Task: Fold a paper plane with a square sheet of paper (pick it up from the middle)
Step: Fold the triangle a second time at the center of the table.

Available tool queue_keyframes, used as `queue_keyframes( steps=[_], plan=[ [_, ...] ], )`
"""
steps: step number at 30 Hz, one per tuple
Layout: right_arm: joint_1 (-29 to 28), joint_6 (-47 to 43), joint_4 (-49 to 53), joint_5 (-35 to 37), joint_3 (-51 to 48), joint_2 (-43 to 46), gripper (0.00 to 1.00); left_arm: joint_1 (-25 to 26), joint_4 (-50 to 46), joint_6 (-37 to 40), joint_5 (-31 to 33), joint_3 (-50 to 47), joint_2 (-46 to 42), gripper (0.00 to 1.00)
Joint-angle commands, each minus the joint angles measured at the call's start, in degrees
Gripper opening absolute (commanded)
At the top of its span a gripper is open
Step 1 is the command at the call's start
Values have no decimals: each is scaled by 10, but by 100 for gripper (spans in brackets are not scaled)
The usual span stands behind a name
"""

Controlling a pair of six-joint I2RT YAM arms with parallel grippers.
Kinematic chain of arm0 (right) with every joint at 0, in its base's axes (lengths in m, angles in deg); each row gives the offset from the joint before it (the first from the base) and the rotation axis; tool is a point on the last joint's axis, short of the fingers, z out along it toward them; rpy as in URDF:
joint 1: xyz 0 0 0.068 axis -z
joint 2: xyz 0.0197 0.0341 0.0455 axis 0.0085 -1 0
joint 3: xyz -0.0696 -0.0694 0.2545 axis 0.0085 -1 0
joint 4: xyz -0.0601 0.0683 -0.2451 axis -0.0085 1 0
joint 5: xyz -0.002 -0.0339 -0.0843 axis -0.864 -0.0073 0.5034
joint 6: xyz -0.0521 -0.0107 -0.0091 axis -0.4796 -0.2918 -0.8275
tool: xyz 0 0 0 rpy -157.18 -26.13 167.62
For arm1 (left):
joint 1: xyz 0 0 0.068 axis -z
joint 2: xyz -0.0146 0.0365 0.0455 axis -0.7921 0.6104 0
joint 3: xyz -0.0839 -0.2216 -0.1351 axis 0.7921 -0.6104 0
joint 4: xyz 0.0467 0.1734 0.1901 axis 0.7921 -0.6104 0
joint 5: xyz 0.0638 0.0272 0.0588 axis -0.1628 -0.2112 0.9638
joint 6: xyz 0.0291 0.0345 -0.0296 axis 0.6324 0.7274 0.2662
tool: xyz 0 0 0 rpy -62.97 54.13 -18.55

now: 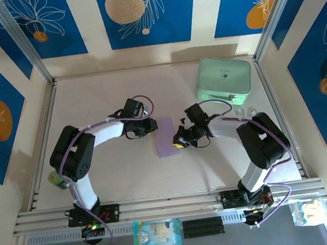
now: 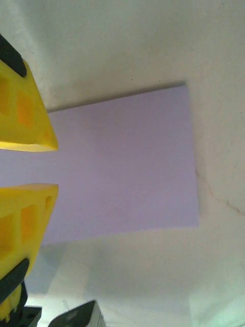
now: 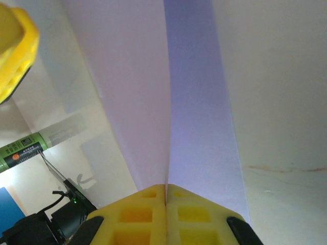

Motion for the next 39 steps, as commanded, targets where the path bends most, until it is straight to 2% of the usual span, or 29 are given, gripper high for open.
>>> queue_keyframes(
  steps=[1,4,9,23,29,39],
  plan=[
    [2,-19,30,-23,14,8,4,-5,0,3,-20,16,20,23],
    [4,-21,35,-24,21,5,5,-5,-4,3,-19,20,28,23],
    [5,-9,42,-25,25,7,14,-6,-28,6,-6,22,45,22],
    [9,5,54,-27,2,35,15,-6,-26,6,-2,17,54,21],
    [10,10,61,-30,-4,44,13,-6,-25,6,-1,15,55,21],
    [8,14,70,-46,10,42,3,-6,-21,4,-3,12,54,21]
  ],
)
